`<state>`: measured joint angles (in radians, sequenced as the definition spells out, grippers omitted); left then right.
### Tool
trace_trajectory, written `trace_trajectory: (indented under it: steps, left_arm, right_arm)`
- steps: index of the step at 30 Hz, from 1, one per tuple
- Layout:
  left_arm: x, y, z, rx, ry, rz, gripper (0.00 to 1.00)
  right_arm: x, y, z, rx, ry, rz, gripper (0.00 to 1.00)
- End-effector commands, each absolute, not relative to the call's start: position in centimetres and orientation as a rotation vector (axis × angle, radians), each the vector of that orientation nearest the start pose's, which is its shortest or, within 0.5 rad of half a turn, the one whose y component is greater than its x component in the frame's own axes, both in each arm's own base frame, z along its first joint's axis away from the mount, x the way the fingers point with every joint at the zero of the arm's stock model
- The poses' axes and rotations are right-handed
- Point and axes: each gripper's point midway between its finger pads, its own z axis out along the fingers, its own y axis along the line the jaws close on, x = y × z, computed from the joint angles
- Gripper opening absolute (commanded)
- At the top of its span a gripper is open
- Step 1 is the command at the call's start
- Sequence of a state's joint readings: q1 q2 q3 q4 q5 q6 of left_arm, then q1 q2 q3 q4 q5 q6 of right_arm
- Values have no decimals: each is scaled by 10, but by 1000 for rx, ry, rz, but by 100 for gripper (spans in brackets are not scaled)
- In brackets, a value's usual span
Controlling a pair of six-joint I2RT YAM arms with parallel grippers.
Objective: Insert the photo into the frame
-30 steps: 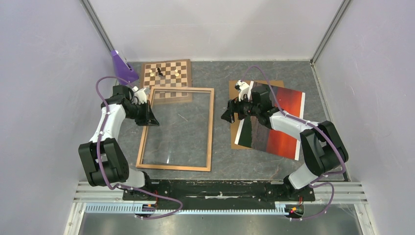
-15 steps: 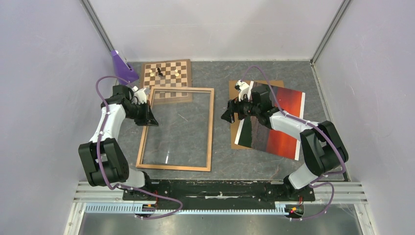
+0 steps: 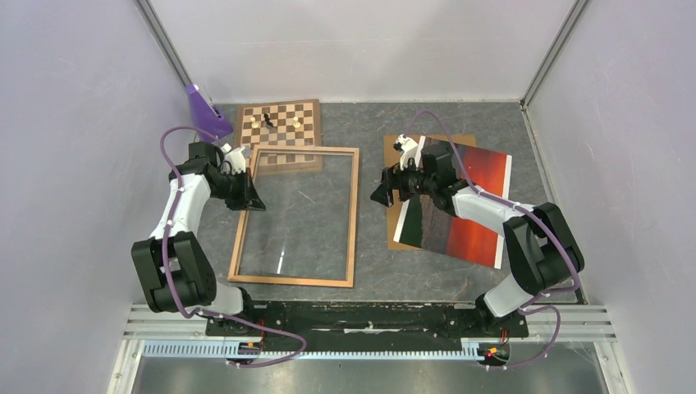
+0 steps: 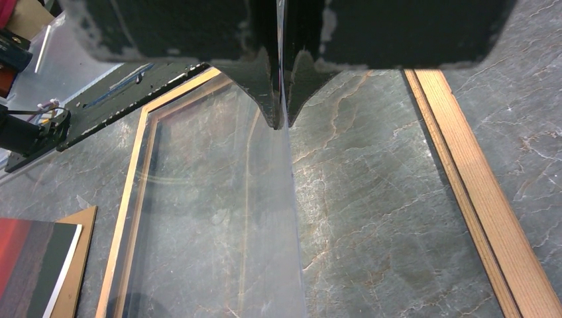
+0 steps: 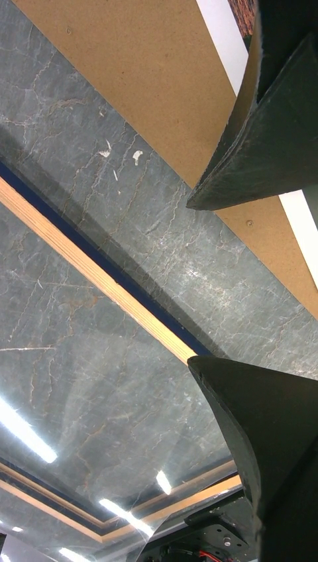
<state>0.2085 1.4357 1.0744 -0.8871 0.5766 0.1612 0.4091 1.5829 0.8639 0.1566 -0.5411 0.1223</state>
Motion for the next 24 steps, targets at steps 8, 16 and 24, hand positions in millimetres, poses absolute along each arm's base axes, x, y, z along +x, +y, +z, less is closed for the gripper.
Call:
trace_trajectory:
  steps: [8,16,24]
  left_arm:
    - [291,-25,129,140,2590,-628,2]
    - [292,-23,130,135,2587,-612,2]
    - [291,-23,130,129,2587,-606,2]
  right_arm:
    - [345,253,121,-652,2022,887,83]
    - [344,253,120,-653,2024,889,83]
    - [344,253,121,-655,2021,889,83]
